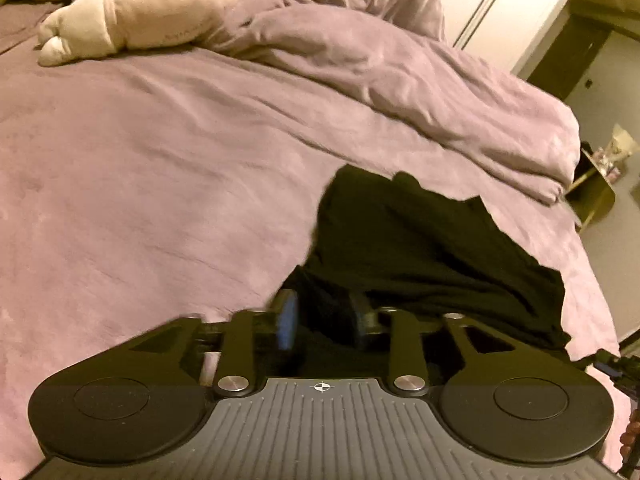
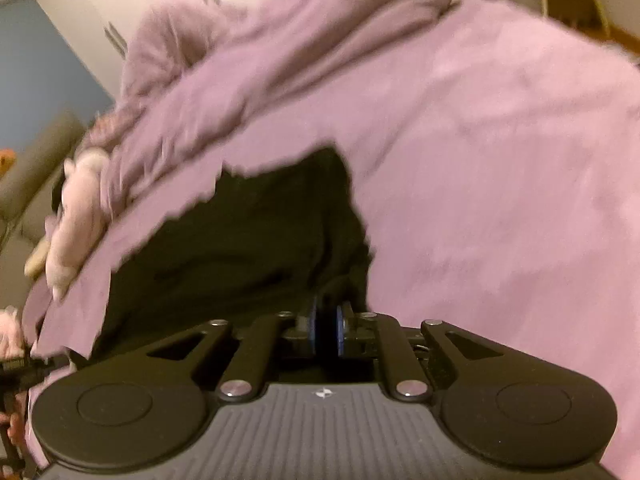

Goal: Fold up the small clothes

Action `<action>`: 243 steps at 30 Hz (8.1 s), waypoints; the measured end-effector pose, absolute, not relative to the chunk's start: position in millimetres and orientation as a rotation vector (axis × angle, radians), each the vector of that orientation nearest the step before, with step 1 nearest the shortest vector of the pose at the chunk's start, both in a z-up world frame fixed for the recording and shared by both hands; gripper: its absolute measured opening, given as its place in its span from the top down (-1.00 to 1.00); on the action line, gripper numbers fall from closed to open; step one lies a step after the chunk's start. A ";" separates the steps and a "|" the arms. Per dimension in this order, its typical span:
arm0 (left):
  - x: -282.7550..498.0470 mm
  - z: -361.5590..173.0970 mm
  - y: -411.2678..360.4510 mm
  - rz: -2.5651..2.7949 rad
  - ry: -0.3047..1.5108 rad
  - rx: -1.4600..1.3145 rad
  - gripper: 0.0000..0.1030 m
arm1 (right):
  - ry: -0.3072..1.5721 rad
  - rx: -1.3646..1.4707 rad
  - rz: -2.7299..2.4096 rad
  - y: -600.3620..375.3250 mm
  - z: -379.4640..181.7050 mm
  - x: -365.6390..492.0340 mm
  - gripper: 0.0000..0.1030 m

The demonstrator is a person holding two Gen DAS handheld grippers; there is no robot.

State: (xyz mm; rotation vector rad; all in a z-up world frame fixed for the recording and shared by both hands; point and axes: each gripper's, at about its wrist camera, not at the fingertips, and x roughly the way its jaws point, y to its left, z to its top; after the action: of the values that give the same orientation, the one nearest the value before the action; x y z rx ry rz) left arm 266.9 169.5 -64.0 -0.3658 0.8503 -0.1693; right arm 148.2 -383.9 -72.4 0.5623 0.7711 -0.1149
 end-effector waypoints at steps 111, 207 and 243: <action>487.4 -92.0 103.8 0.077 0.675 -0.065 0.73 | 0.621 -0.057 -0.235 -321.0 -101.1 383.8 0.93; 332.4 -161.8 199.8 -0.227 0.882 -1.035 0.28 | 0.733 0.019 0.110 -107.4 -122.9 256.1 0.83; 323.1 -93.9 -44.6 -0.664 0.909 -0.443 0.19 | 0.646 0.295 -0.216 -295.7 -99.5 158.5 0.47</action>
State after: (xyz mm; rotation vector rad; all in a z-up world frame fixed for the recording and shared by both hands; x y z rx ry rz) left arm 323.1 -44.6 -93.9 -0.4425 0.9094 -0.6636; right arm 158.5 -295.7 -99.5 0.2947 0.6455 -0.2158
